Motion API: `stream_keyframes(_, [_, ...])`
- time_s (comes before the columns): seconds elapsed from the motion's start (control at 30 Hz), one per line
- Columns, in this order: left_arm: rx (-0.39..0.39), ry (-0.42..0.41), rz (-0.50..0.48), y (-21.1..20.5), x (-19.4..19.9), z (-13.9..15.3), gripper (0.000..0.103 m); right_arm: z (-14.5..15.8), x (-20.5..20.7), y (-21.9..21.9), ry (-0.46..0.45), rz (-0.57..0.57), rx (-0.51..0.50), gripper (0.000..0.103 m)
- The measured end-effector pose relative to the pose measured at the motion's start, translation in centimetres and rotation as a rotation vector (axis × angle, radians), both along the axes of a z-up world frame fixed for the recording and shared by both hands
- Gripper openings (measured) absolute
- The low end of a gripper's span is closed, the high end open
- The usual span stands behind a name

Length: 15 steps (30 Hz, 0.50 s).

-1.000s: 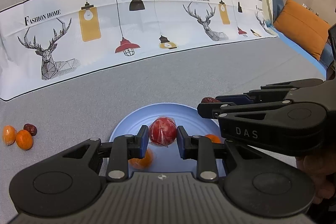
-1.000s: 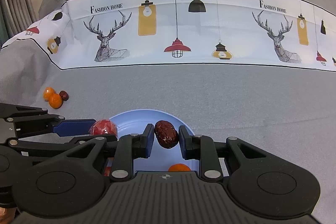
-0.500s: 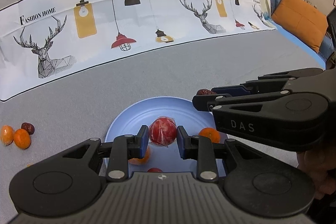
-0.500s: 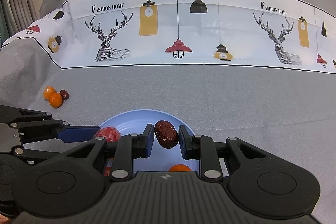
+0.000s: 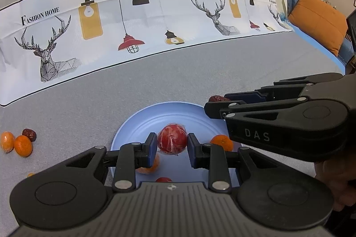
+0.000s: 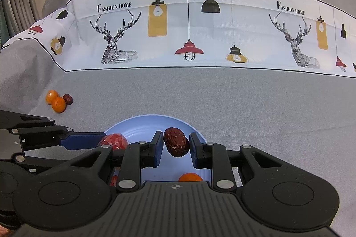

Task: Organize fruits
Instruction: 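Open the left tool over the plate while the right tool releases the date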

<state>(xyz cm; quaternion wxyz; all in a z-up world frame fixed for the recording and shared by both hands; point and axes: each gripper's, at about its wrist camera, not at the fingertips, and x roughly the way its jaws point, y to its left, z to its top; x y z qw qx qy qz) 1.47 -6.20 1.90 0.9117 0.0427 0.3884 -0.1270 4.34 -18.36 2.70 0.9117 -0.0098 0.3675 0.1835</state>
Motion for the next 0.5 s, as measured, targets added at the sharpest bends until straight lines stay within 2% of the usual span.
stream_keyframes(0.03, [0.000, -0.001, 0.000, 0.02, 0.01, 0.01, 0.034, -0.10, 0.05, 0.06, 0.006, -0.003, -0.006, 0.027])
stream_keyframes(0.1, [0.005, -0.004, 0.001, 0.00, -0.02, 0.02, 0.036, -0.25, 0.14, 0.01, 0.012, -0.012, -0.012, 0.037])
stream_keyframes(0.17, [0.000, -0.006, 0.004, 0.06, -0.03, 0.07, 0.040, -0.26, 0.17, -0.15, 0.014, -0.018, -0.006, 0.041])
stream_keyframes(0.5, [0.002, -0.010, 0.014, 0.16, -0.07, 0.16, 0.041, -0.21, 0.21, -0.29, 0.014, -0.029, -0.005, 0.042])
